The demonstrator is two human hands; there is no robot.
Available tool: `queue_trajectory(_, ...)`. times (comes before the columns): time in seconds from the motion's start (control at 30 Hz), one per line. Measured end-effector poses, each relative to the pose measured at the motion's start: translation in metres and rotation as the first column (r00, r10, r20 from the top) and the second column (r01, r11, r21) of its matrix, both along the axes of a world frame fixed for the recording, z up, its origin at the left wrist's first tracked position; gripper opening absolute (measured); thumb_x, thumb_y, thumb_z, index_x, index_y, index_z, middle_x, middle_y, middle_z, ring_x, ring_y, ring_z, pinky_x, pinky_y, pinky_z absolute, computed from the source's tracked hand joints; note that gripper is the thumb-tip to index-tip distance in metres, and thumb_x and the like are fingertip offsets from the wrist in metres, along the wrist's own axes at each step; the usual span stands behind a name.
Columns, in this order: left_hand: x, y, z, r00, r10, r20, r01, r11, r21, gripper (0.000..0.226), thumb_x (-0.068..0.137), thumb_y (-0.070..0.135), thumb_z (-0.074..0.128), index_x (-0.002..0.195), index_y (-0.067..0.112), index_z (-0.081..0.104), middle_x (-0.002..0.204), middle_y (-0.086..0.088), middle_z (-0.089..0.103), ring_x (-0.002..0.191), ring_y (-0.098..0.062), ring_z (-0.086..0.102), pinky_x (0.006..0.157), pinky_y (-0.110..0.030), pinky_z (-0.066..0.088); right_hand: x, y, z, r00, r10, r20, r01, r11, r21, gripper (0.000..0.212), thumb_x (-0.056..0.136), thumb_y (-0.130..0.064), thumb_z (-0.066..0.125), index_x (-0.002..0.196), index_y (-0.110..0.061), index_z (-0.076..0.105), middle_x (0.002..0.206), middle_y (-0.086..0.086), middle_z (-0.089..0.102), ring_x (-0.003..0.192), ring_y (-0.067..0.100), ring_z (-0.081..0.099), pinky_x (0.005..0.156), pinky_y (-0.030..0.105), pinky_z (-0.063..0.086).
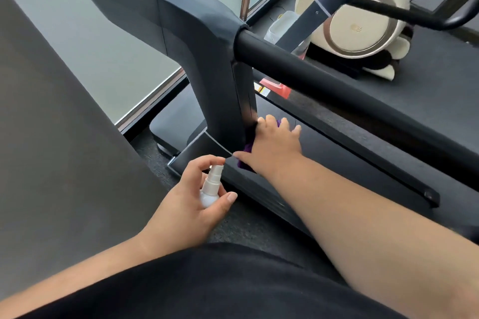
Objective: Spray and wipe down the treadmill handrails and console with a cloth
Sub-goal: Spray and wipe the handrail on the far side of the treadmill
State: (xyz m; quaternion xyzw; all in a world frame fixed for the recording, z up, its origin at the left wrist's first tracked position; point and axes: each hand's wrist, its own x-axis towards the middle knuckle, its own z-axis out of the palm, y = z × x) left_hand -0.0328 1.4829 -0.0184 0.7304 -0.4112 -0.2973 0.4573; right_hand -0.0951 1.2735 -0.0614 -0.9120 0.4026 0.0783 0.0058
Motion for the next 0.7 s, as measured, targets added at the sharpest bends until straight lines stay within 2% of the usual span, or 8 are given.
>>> queue_trajectory(0.03,-0.003,-0.003,-0.001,1.0,-0.017,0.012,0.017,1.0,-0.002,0.059,0.082,0.03,0.07,0.108,0.066,0.03,0.086,0.014,0.062,0.072,-0.009,0.061,0.065,-0.011,0.044,0.0,0.0,0.0,1.0,0.009,0.0,-0.009,1.0,-0.021,0.08,0.069,-0.077,0.065,0.121,-0.018,0.048,0.114,0.004,0.053,0.114,0.036,0.054,0.092,0.051,0.042)
queue_trajectory(0.07,-0.006,-0.006,-0.002,0.999,-0.033,0.022,0.033,0.999,-0.007,0.06,0.082,0.029,0.071,0.108,0.066,0.031,0.086,0.014,0.062,0.072,-0.009,0.061,0.064,-0.011,0.045,-0.004,-0.001,0.0,1.0,0.007,0.018,-0.006,1.0,-0.012,0.072,0.071,-0.07,0.068,0.118,-0.019,0.049,0.107,0.004,0.053,0.108,0.035,0.057,0.084,0.046,0.043)
queue_trajectory(0.17,-0.018,-0.015,-0.002,0.997,-0.073,0.032,0.074,0.997,-0.016,0.06,0.082,0.026,0.071,0.108,0.064,0.032,0.087,0.014,0.062,0.07,-0.01,0.06,0.063,-0.011,0.044,-0.025,-0.003,0.005,0.999,-0.014,0.032,0.013,1.0,0.026,0.057,0.076,-0.053,0.074,0.116,-0.021,0.05,0.094,0.001,0.039,0.097,0.031,0.058,0.069,0.038,0.037)
queue_trajectory(0.3,-0.039,-0.031,0.001,0.985,-0.161,0.052,0.163,0.986,-0.027,0.054,0.082,0.024,0.073,0.112,0.052,0.036,0.089,0.015,0.062,0.075,-0.007,0.06,0.064,-0.006,0.042,-0.063,0.002,0.008,1.0,-0.025,0.016,0.025,0.998,-0.054,0.058,0.079,-0.045,0.076,0.124,-0.021,0.049,0.103,0.003,0.049,0.096,0.029,0.057,0.068,0.037,0.038)
queue_trajectory(0.4,-0.056,-0.043,0.004,0.968,-0.244,0.057,0.246,0.969,-0.032,0.054,0.082,0.024,0.072,0.112,0.051,0.036,0.089,0.015,0.062,0.071,-0.007,0.06,0.063,-0.008,0.043,-0.101,0.002,0.011,0.997,-0.074,0.017,0.075,0.994,-0.075,0.062,0.078,-0.044,0.079,0.127,-0.022,0.048,0.11,0.005,0.054,0.097,0.029,0.058,0.071,0.037,0.045)
queue_trajectory(0.5,-0.072,-0.051,0.006,0.951,-0.304,0.052,0.306,0.951,-0.037,0.058,0.083,0.026,0.071,0.111,0.06,0.032,0.085,0.014,0.062,0.065,-0.007,0.059,0.06,-0.01,0.042,-0.144,0.001,0.019,0.992,-0.126,0.031,0.128,0.988,-0.091,0.06,0.076,-0.042,0.082,0.124,-0.022,0.05,0.107,0.003,0.055,0.095,0.027,0.058,0.07,0.034,0.041)
queue_trajectory(0.6,-0.085,-0.056,0.009,0.937,-0.347,0.035,0.349,0.937,-0.035,0.059,0.084,0.029,0.07,0.109,0.065,0.03,0.086,0.015,0.062,0.071,-0.009,0.06,0.062,-0.011,0.044,-0.191,-0.001,0.026,0.983,-0.182,0.017,0.183,0.976,-0.121,0.057,0.075,-0.041,0.083,0.119,-0.024,0.051,0.103,0.0,0.055,0.091,0.024,0.057,0.069,0.032,0.036)
queue_trajectory(0.7,-0.095,-0.058,0.011,0.931,-0.365,0.014,0.365,0.93,-0.037,0.058,0.084,0.03,0.069,0.109,0.065,0.03,0.089,0.015,0.062,0.074,-0.01,0.06,0.064,-0.013,0.045,-0.238,-0.005,0.031,0.969,-0.247,-0.015,0.241,0.954,-0.176,0.053,0.071,-0.039,0.084,0.112,-0.025,0.052,0.094,-0.003,0.051,0.086,0.023,0.057,0.066,0.032,0.038)
